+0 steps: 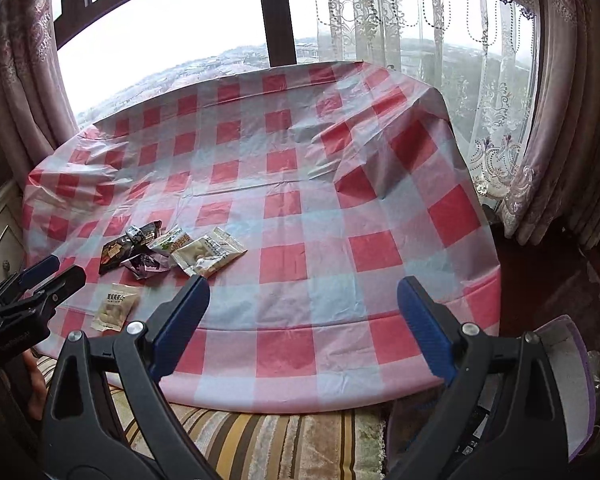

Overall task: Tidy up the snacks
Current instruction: 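Return both open tools to the snack pile, then grasp a cream nut packet with the left tool while the right tool grasps another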

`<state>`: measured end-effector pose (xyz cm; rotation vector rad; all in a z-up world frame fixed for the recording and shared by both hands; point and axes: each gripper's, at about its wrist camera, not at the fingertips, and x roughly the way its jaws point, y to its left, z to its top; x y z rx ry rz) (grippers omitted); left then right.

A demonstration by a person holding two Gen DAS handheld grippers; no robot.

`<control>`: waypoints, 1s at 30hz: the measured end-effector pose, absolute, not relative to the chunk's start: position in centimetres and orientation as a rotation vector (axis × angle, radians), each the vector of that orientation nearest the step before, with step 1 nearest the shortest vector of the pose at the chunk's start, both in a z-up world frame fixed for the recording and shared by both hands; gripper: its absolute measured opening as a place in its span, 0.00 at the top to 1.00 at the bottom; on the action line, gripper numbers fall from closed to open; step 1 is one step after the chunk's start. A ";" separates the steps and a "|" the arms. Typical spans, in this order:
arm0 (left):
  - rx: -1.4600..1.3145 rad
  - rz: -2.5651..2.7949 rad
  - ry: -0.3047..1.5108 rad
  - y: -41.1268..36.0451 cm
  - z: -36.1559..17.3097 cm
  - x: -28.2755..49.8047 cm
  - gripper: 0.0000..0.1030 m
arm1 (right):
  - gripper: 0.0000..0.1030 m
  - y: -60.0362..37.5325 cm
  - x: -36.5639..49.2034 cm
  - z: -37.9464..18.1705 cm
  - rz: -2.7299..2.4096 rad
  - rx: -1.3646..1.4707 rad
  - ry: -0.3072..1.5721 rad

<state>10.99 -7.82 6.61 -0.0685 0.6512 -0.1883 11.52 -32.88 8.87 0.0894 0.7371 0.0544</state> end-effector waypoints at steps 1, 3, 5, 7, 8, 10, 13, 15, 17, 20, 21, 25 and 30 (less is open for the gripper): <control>-0.089 -0.179 0.657 -7.0 6.4 11.2 0.17 | 0.07 -32.4 11.9 8.7 0.063 0.085 0.744; -0.119 -0.158 0.666 -5.5 6.1 11.4 0.17 | 0.07 -31.5 12.7 8.2 0.091 0.076 0.763; -0.141 -0.141 0.686 -4.4 5.6 11.6 0.17 | 0.07 -30.7 13.4 7.7 0.104 0.068 0.777; -0.166 -0.134 0.713 -3.6 5.1 11.9 0.17 | 0.07 -30.0 14.0 7.3 0.119 0.059 0.787; -0.174 -0.126 0.732 -3.2 4.8 12.1 0.17 | 0.07 -29.7 14.3 7.0 0.126 0.052 0.794; -0.189 -0.120 0.778 -2.7 4.1 12.6 0.17 | 0.07 -29.0 14.9 6.5 0.132 0.032 0.807; -0.205 -0.109 0.864 -2.2 2.7 13.5 0.17 | 0.07 -27.9 15.9 5.6 0.150 -0.004 0.836; -0.216 -0.105 0.917 -2.1 1.8 14.1 0.17 | 0.07 -27.1 16.5 4.8 0.170 -0.030 0.858; -0.217 -0.109 0.963 -2.1 0.9 14.5 0.17 | 0.07 -26.4 17.2 4.0 0.178 -0.055 0.876; -0.203 -0.124 1.016 -2.6 -0.1 15.2 0.18 | 0.07 -25.5 18.4 2.8 0.198 -0.072 0.909; -0.197 -0.129 1.029 -2.8 -0.5 15.4 0.21 | 0.07 -25.2 18.8 2.5 0.208 -0.074 0.917; -0.172 -0.114 1.073 -3.1 -1.6 16.3 0.27 | 0.07 -24.3 20.4 1.9 0.234 -0.086 0.929; -0.171 -0.109 1.088 -2.9 -2.2 17.0 0.29 | 0.07 -22.3 22.2 0.6 0.293 -0.189 0.953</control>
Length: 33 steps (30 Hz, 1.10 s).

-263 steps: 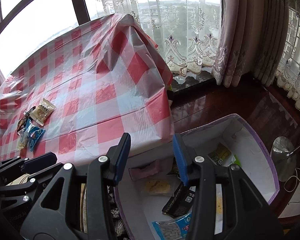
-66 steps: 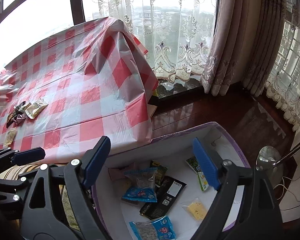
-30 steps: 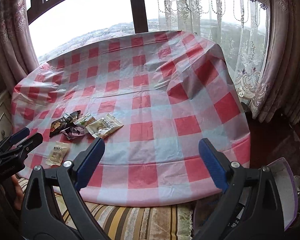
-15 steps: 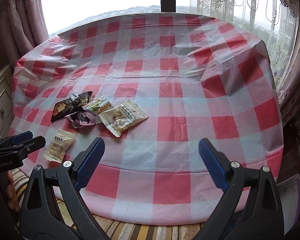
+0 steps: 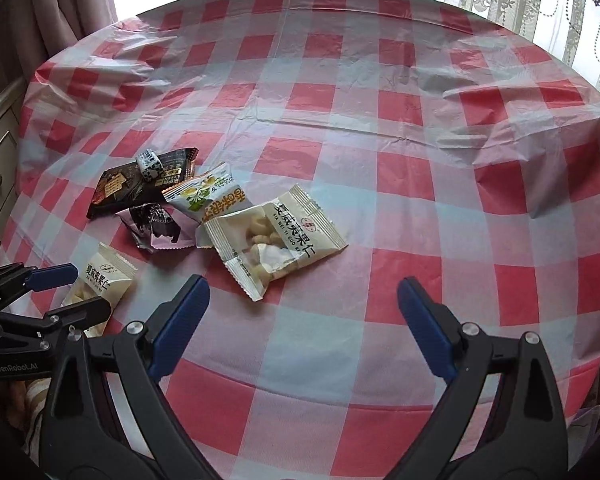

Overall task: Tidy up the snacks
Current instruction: 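Grasp a cream nut packet with the left tool while the right tool grasps another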

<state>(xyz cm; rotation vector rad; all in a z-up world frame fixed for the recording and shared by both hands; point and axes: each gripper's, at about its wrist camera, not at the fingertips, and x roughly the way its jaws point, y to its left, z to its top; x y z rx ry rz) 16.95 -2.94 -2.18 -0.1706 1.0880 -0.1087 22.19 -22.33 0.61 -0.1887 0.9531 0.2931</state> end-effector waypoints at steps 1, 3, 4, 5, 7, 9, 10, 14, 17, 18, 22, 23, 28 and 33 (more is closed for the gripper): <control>-0.173 -0.111 1.093 -2.9 -2.4 17.2 0.31 | 0.07 -21.9 22.4 0.3 0.310 -0.226 0.954; -0.169 -0.114 1.090 -2.9 -2.5 17.4 0.33 | 0.07 -21.3 23.0 -0.1 0.335 -0.292 0.954; -0.165 -0.115 1.090 -3.0 -2.5 17.5 0.33 | 0.07 -21.2 23.3 -0.3 0.340 -0.314 0.955; -0.159 -0.116 1.087 -3.0 -2.5 17.6 0.34 | 0.07 -21.1 23.7 -0.4 0.346 -0.328 0.957; -0.143 -0.116 1.080 -3.2 -2.6 17.7 0.34 | 0.07 -21.1 24.6 -0.8 0.350 -0.346 0.965; -0.123 -0.115 1.071 -3.5 -2.6 17.8 0.37 | 0.07 -21.0 25.5 -1.2 0.362 -0.361 0.977; -0.112 -0.111 1.067 -3.6 -2.6 17.8 0.39 | 0.07 -20.9 25.8 -1.3 0.370 -0.369 0.982; -0.095 -0.103 1.054 -3.5 -2.6 18.0 0.48 | 0.07 -20.5 26.9 -1.8 0.407 -0.390 0.997; -0.094 -0.105 1.049 -3.5 -2.6 18.0 0.49 | 0.07 -20.6 27.6 -2.3 0.433 -0.358 1.020; -0.094 -0.106 1.048 -3.5 -2.6 18.0 0.49 | 0.07 -20.7 27.7 -2.3 0.446 -0.344 1.024; -0.104 -0.110 1.043 -3.4 -2.6 18.0 0.51 | 0.21 -20.8 27.6 -2.4 0.486 -0.275 1.031; -0.107 -0.110 1.042 -3.4 -2.6 17.9 0.51 | 0.28 -20.6 27.3 -2.3 0.485 -0.277 1.022; -0.114 -0.111 1.038 -3.3 -2.6 17.9 0.52 | 0.53 -20.9 26.5 -2.0 0.477 -0.233 1.016; -0.139 -0.115 1.032 -2.9 -2.6 17.8 0.54 | 0.76 -21.1 25.6 -1.9 0.451 -0.198 1.014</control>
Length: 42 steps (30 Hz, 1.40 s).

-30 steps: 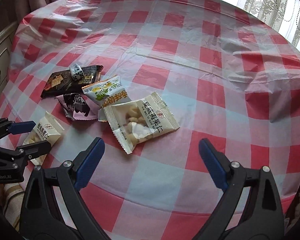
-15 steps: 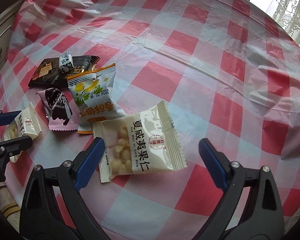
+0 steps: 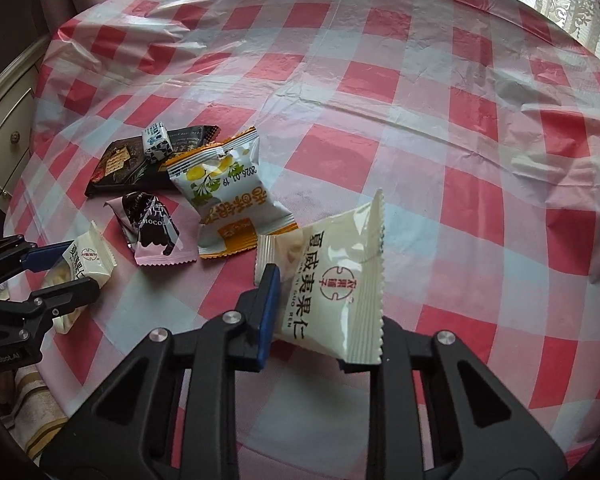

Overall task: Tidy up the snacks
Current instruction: 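Grasp a cream nut packet with the left tool while the right tool grasps another, then carry both cream nut packets to the white box and release them inside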

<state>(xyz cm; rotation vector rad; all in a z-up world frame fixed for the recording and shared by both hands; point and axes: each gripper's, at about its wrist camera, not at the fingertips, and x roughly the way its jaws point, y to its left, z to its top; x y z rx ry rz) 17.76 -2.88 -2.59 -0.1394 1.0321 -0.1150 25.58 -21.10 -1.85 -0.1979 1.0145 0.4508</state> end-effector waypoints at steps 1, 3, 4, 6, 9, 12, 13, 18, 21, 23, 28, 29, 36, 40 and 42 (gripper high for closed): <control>-0.142 -0.116 1.031 -2.8 -2.6 17.7 0.54 | 0.77 -21.2 25.4 -1.8 0.446 -0.188 1.015; -0.148 -0.119 1.030 -2.7 -2.6 17.6 0.54 | 0.83 -21.4 24.9 -1.5 0.434 -0.174 1.008; -0.153 -0.121 1.029 -2.7 -2.6 17.6 0.54 | 0.84 -21.5 24.6 -1.3 0.424 -0.170 1.004; -0.160 -0.122 1.029 -2.6 -2.6 17.6 0.55 | 0.86 -21.8 24.0 -0.9 0.409 -0.156 0.998; -0.164 -0.121 1.024 -2.6 -2.4 17.5 0.55 | 0.86 -22.2 23.1 -0.8 0.394 -0.139 0.998; -0.161 -0.118 1.008 -2.7 -2.0 17.1 0.56 | 0.86 -22.7 22.2 -0.7 0.383 -0.118 1.002; -0.160 -0.117 1.003 -2.7 -1.8 17.0 0.56 | 0.86 -23.0 21.8 -0.6 0.377 -0.111 1.002; -0.157 -0.123 0.977 -3.3 -0.6 16.3 0.56 | 0.86 -24.1 19.9 0.8 0.356 -0.085 0.975; -0.150 -0.135 0.964 -3.9 0.1 15.9 0.56 | 0.86 -24.7 18.8 1.4 0.343 -0.078 0.964; -0.145 -0.144 0.955 -4.3 0.5 15.6 0.56 | 0.86 -25.3 18.0 1.7 0.334 -0.067 0.961; -0.132 -0.165 0.937 -5.5 1.6 14.7 0.56 | 0.86 -26.8 16.2 2.4 0.311 -0.043 0.946; -0.131 -0.171 0.934 -5.8 1.8 14.6 0.56 | 0.86 -27.1 15.8 2.5 0.305 -0.036 0.942; -0.094 -0.226 0.916 -9.0 3.2 13.4 0.56 | 0.86 -29.8 13.3 3.2 0.257 -0.006 0.924; -0.069 -0.261 0.912 -11.1 3.6 12.8 0.56 | 0.86 -31.4 11.9 3.6 0.235 0.011 0.912; -0.058 -0.281 0.910 -12.1 3.9 12.4 0.56 | 0.86 -32.1 11.2 3.9 0.222 0.017 0.904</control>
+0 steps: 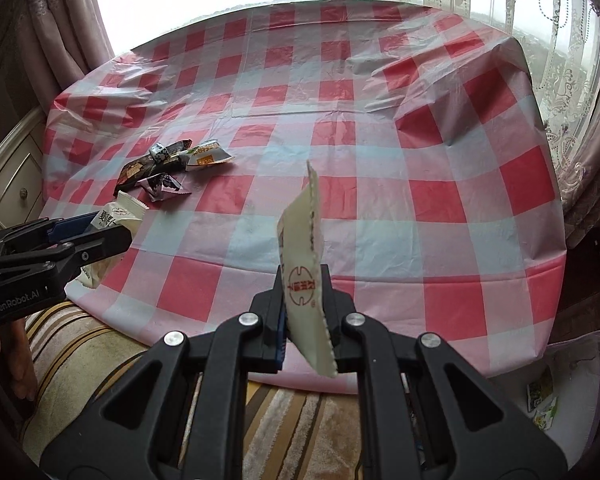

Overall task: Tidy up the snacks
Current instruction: 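Carry both cream nut packets to the white box and release them inside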

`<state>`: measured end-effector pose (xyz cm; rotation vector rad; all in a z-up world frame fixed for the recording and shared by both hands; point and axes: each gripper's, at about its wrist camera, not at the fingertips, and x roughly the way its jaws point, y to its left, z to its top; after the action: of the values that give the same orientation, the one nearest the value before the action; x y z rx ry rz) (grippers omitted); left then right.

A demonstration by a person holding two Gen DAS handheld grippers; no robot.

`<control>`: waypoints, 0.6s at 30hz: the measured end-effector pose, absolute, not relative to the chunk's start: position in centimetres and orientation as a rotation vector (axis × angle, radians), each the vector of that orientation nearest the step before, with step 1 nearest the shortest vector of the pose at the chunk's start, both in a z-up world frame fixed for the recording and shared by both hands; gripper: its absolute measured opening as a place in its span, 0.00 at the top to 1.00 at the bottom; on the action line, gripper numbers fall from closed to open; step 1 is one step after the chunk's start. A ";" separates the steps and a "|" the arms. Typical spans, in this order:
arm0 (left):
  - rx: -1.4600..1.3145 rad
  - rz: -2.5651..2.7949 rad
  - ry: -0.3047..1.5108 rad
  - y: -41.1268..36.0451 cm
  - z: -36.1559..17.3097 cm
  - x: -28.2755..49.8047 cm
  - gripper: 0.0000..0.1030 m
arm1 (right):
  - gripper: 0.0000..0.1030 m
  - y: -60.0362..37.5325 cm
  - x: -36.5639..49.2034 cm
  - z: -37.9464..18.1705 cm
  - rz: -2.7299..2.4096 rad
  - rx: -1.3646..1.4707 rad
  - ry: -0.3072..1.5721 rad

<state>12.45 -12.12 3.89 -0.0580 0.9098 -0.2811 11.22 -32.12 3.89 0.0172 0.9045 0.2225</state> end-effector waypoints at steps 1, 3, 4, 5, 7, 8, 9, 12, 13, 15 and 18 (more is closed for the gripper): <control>-0.051 -0.291 0.909 -12.7 4.0 12.3 0.56 | 0.86 -32.5 10.9 4.0 0.217 0.019 0.902; -0.036 -0.313 0.907 -13.8 4.2 11.9 0.56 | 0.86 -33.3 10.2 4.2 0.205 0.025 0.896; -0.029 -0.325 0.907 -14.3 4.3 11.7 0.56 | 0.86 -33.7 9.9 4.3 0.197 0.030 0.893; -0.023 -0.336 0.907 -14.9 4.4 11.6 0.56 | 0.86 -34.2 9.6 4.3 0.190 0.036 0.893; -0.011 -0.356 0.907 -15.9 4.6 11.3 0.56 | 0.86 -35.0 9.0 4.4 0.174 0.043 0.890; -0.004 -0.366 0.907 -16.5 4.6 11.1 0.56 | 0.86 -35.5 8.7 4.5 0.166 0.047 0.888; 0.003 -0.376 0.907 -17.0 4.7 10.9 0.56 | 0.86 -36.0 8.5 4.6 0.158 0.052 0.886; 0.022 -0.409 0.909 -18.6 4.8 10.4 0.56 | 0.86 -37.4 7.6 4.8 0.131 0.066 0.880; 0.028 -0.420 0.910 -19.2 4.8 10.2 0.56 | 0.86 -38.0 7.3 4.8 0.119 0.071 0.879; 0.041 -0.445 0.912 -20.3 4.9 9.9 0.56 | 0.86 -39.3 6.8 4.8 0.092 0.084 0.879; 0.055 -0.484 0.915 -22.0 5.0 9.4 0.56 | 0.86 -41.3 5.9 4.8 0.043 0.095 0.880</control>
<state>9.39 -22.00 5.02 0.0546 0.9151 -0.4844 5.87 -41.31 4.77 0.0951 0.8804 0.0428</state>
